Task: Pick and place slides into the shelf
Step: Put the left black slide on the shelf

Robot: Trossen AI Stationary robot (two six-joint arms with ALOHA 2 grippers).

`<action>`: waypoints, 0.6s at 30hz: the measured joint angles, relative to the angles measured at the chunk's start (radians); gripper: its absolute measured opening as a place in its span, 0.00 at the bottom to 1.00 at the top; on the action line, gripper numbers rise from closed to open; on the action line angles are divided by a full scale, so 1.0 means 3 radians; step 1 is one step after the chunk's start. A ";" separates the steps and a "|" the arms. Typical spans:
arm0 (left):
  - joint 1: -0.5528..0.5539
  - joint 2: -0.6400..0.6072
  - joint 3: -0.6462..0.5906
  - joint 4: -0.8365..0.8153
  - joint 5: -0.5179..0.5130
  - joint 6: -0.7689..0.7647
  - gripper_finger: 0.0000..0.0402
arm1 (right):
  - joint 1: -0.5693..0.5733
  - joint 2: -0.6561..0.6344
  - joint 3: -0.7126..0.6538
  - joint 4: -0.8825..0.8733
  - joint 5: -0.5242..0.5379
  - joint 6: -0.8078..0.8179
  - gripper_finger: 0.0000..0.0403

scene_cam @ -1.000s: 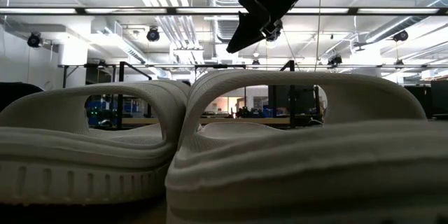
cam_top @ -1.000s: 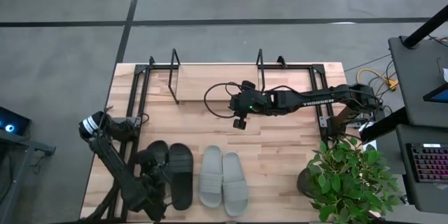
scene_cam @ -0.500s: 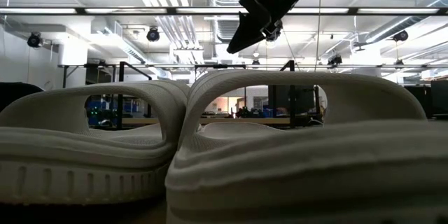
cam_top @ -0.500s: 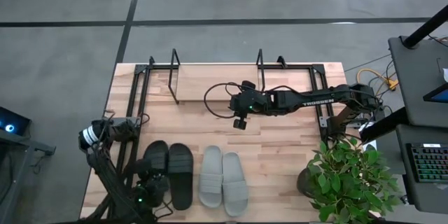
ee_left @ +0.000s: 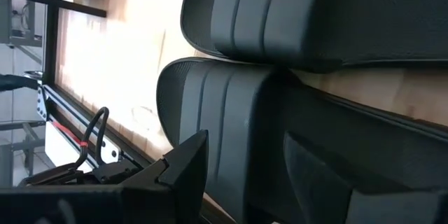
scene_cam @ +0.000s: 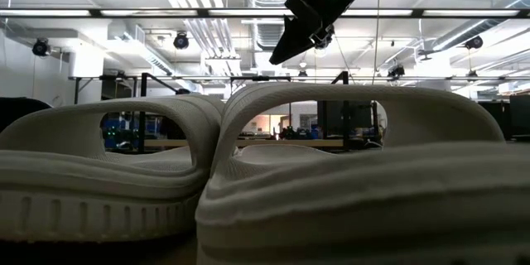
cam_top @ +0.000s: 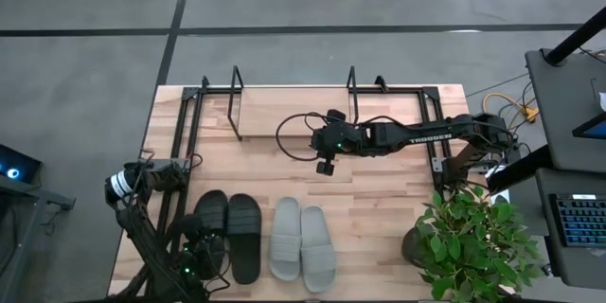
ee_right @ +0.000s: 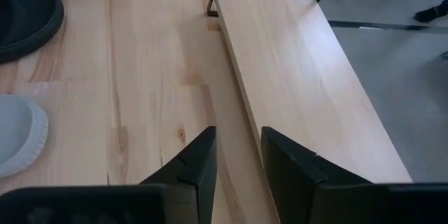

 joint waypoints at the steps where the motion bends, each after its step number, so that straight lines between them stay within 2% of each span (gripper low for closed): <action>1: 0.0000 0.0000 -0.0020 0.0003 0.0001 0.0000 0.43 | 0.0000 0.0001 0.0000 -0.0011 0.0000 0.0000 0.26; 6: -0.0001 0.0000 -0.0174 0.0043 0.0255 -0.0001 0.43 | 0.0000 0.0001 0.0000 -0.0015 0.0000 0.0000 0.25; 18: -0.0004 -0.0003 -0.0471 0.0188 0.0265 -0.0004 0.43 | 0.0000 0.0001 0.0000 -0.0023 0.0000 0.0000 0.25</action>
